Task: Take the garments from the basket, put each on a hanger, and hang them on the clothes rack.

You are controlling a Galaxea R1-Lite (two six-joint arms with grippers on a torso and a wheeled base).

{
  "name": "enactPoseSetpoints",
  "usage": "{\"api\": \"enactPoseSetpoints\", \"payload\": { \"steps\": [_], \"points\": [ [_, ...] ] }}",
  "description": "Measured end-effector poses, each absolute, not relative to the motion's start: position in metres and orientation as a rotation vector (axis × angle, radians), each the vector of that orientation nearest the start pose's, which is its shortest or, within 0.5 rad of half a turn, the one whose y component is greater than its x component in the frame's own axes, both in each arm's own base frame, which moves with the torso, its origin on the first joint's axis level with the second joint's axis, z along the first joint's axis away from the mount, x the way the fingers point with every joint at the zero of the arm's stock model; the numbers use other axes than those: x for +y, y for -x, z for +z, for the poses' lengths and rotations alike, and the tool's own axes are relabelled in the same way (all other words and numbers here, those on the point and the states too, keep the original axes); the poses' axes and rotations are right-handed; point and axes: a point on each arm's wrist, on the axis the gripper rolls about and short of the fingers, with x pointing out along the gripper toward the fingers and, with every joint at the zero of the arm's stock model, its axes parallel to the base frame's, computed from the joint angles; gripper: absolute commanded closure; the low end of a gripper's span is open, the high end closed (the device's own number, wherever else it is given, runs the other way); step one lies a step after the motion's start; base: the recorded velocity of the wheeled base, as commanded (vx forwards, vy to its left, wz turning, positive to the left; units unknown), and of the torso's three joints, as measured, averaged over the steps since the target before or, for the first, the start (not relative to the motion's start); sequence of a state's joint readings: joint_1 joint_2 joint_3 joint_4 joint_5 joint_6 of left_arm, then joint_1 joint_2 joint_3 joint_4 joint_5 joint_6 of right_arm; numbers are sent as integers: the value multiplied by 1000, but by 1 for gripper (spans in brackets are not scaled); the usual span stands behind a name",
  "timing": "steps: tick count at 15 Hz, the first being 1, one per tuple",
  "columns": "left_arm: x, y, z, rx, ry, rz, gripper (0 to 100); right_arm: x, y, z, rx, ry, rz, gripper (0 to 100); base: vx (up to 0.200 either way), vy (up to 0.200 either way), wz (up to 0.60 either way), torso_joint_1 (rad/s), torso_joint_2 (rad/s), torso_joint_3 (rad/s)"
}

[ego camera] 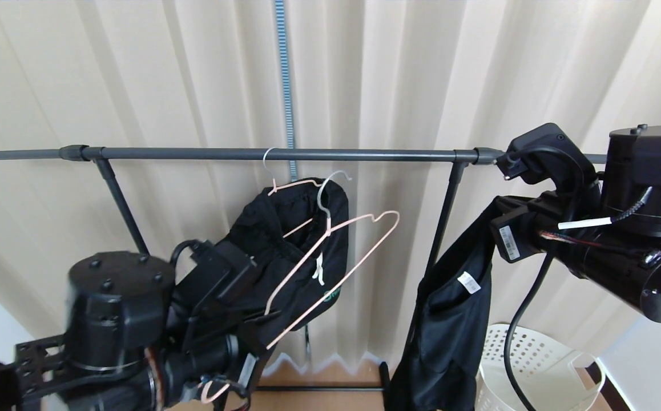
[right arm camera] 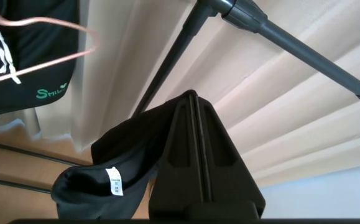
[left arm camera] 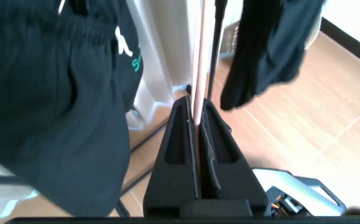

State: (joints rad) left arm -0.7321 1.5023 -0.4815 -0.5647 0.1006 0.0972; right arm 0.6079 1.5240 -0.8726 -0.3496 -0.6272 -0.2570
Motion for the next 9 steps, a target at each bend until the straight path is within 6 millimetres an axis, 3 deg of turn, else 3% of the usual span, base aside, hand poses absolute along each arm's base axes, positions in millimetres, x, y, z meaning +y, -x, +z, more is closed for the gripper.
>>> {"api": "enactPoseSetpoints", "payload": {
  "steps": [4, 9],
  "points": [
    [-121, -124, 129, 387, -270, -712, 100, 140, -224, 224, 248, 431, 9, 100, 0, 0, 0, 0, 0, 0],
    [-104, -95, 121, 365, -274, -776, 100, 140, -224, 223, 251, 433, 10, 100, 0, 0, 0, 0, 0, 0]
  ]
}}
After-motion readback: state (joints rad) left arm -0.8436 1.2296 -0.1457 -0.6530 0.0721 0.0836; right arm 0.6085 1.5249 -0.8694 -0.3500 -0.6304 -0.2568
